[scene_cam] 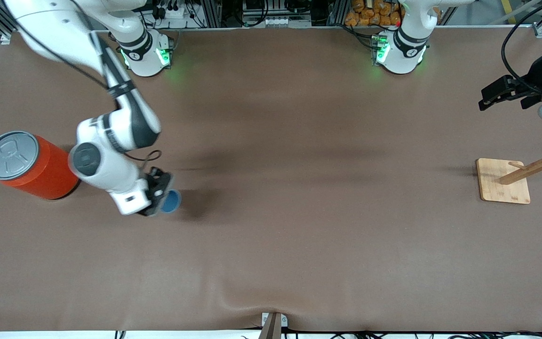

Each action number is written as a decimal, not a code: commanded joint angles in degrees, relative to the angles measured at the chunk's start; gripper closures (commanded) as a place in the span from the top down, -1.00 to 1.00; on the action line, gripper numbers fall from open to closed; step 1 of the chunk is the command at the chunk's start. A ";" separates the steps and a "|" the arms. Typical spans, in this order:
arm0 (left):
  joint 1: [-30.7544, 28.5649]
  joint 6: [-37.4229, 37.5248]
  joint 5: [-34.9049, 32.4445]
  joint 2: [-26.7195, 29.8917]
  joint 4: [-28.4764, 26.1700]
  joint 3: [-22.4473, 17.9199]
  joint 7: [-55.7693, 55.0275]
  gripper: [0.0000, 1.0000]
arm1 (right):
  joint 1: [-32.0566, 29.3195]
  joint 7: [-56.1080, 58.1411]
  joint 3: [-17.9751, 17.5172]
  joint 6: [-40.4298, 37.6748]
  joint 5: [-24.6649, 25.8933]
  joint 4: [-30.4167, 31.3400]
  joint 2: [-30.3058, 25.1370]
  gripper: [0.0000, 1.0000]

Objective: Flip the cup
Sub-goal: 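Grasp the blue cup by its base with the right gripper, then carry the cup toward the table middle and release it on its side, then retract the right gripper while the left gripper reaches toward the cup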

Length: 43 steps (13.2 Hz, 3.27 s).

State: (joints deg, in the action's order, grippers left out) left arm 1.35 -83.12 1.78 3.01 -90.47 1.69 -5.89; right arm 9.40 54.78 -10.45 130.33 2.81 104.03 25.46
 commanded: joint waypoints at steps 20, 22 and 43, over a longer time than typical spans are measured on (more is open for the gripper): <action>-0.47 0.86 0.94 -0.99 0.82 0.24 0.61 1.00 | 29.71 -15.67 2.46 8.72 24.18 -16.49 20.07 1.00; -0.47 0.86 0.94 -0.99 0.82 0.24 0.61 1.00 | 29.10 -17.58 2.37 7.49 23.73 -16.66 19.01 1.00; 2.43 -16.44 34.77 -22.07 1.08 2.61 0.61 1.00 | 3.53 -30.86 2.37 -24.51 7.48 -23.43 -6.12 1.00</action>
State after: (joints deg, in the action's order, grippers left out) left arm 3.53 -97.40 34.22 -17.14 -90.65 3.35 -5.64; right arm 13.92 25.61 -7.10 107.25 11.85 80.10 21.44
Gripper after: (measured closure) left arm 0.000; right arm 0.000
